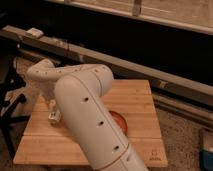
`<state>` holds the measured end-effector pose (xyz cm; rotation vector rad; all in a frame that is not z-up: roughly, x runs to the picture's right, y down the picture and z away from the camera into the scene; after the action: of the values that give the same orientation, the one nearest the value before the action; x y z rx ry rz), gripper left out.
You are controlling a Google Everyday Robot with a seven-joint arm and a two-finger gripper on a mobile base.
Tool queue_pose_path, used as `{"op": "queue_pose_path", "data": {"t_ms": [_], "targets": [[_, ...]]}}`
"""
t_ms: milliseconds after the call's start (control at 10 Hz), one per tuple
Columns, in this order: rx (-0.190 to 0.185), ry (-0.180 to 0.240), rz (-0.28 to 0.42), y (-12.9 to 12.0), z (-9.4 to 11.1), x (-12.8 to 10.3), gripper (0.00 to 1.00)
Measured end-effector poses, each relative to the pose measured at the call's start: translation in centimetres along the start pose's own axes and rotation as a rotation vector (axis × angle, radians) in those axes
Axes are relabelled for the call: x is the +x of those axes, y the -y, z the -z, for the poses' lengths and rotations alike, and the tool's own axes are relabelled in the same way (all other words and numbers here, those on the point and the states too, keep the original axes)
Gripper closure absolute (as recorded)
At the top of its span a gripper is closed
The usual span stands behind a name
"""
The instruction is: Place the bottle in the ceramic bowl
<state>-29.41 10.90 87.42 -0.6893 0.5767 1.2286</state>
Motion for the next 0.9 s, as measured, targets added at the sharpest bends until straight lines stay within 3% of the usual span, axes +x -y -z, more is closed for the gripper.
{"op": "queue_pose_path", "data": {"t_ms": [600,900], "targets": [[-0.011,-0.027,-0.037,1.2,-1.5,0.5,0.35],[0.001,-0.033,-0.036,1.6,-2.4,0.7,0.37]]}}
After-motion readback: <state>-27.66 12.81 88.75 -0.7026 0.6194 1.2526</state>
